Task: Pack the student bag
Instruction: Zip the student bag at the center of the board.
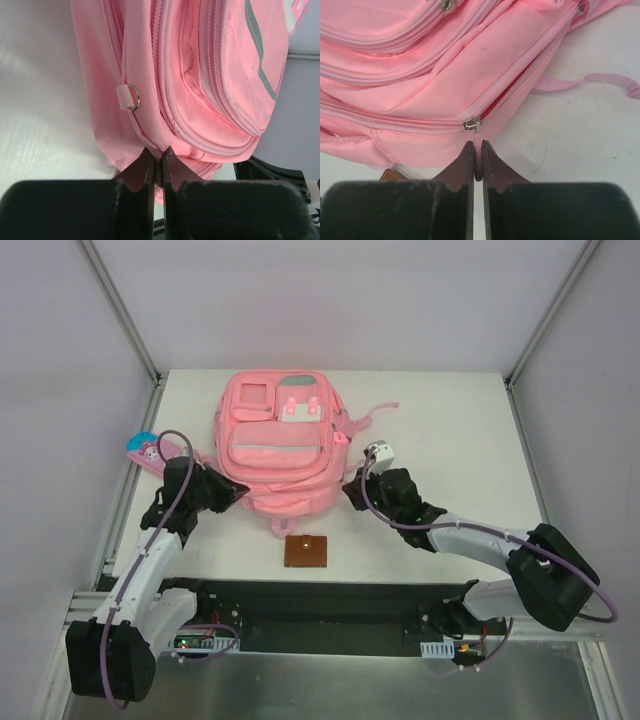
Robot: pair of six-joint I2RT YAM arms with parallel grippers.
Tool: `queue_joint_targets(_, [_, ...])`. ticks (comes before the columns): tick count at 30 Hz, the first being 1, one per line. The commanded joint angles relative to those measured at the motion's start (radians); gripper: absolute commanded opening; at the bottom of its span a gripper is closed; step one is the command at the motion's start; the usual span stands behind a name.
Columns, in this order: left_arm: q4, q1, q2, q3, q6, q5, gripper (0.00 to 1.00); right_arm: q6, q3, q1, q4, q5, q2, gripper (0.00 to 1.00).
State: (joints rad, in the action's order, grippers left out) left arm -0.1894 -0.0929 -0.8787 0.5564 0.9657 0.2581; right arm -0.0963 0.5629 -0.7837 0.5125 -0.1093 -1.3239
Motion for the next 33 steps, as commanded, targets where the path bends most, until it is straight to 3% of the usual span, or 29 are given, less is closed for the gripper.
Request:
queue_joint_targets(1, [-0.007, 0.085, 0.055, 0.052, -0.096, -0.037, 0.0, 0.01, 0.034, 0.067, 0.027, -0.05, -0.023, 0.0])
queue_joint_targets(23, [-0.047, 0.087, 0.06, 0.132, -0.139, 0.017, 0.0, -0.005, 0.351, 0.297, 0.107, 0.204, -0.419, 0.0])
queue_joint_targets(33, [-0.047, 0.087, 0.06, 0.128, -0.14, 0.035, 0.0, -0.028, 0.433, 0.343, 0.116, 0.218, -0.535, 0.0])
